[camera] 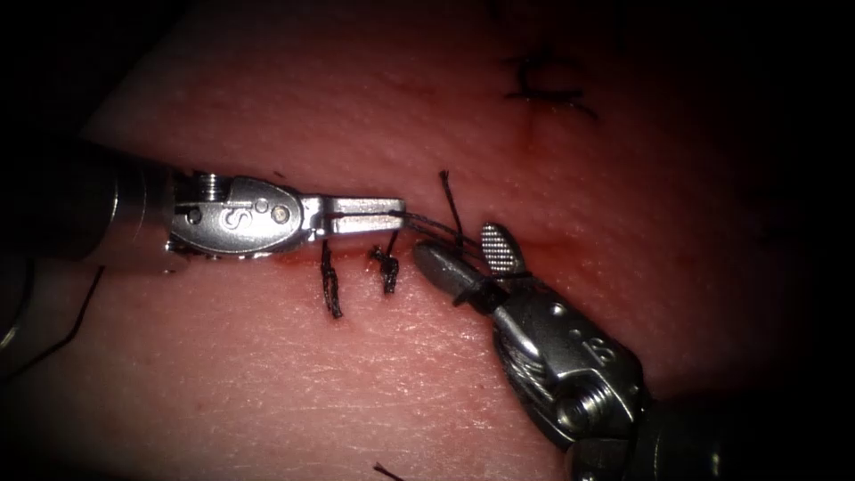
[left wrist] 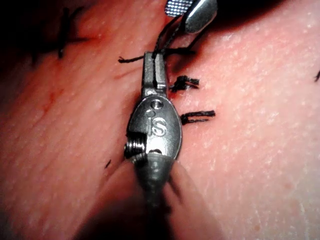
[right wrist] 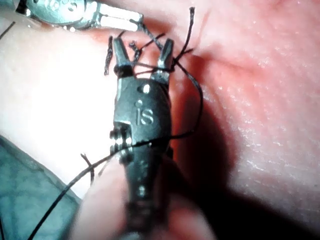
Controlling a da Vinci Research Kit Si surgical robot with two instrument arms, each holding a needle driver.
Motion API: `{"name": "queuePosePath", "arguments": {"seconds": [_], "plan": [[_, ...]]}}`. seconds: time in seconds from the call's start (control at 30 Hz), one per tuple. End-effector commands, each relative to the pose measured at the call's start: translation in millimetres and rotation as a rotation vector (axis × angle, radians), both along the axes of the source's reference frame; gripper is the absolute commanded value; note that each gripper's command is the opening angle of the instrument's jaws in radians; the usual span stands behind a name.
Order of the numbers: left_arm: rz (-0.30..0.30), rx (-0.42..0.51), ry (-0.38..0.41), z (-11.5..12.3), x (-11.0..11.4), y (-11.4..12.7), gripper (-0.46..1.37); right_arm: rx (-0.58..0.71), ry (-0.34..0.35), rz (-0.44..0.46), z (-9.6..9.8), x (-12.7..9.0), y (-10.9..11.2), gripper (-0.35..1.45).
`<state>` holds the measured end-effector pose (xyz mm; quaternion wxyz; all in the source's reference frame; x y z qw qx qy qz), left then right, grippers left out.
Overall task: Wound Closure
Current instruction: Grasp the tail of the suture with the right gripper
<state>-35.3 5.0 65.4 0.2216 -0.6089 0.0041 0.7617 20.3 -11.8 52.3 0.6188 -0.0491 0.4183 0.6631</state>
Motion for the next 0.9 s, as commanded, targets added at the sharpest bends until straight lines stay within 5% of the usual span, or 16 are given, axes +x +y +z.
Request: {"name": "queuePosePath", "arguments": {"seconds": [0.03, 0.33, 0.9], "plan": [[0.006, 0.008, -0.004, 0.0, -0.1, -0.1, -0.35, 0.0, 0.001, -0.001, 0.0, 0.1, 0.0, 0.56], [0.0, 0.032, 0.018, 0.8, -0.9, -0.1, -0.35, -0.002, 0.013, -0.017, -0.2, 1.0, 0.1, 0.56], [0.004, 0.006, 0.011, -1.0, 0.9, -1.4, -0.35, -0.025, 0.022, -0.015, -0.3, 0.5, 0.5, 0.56]]}}
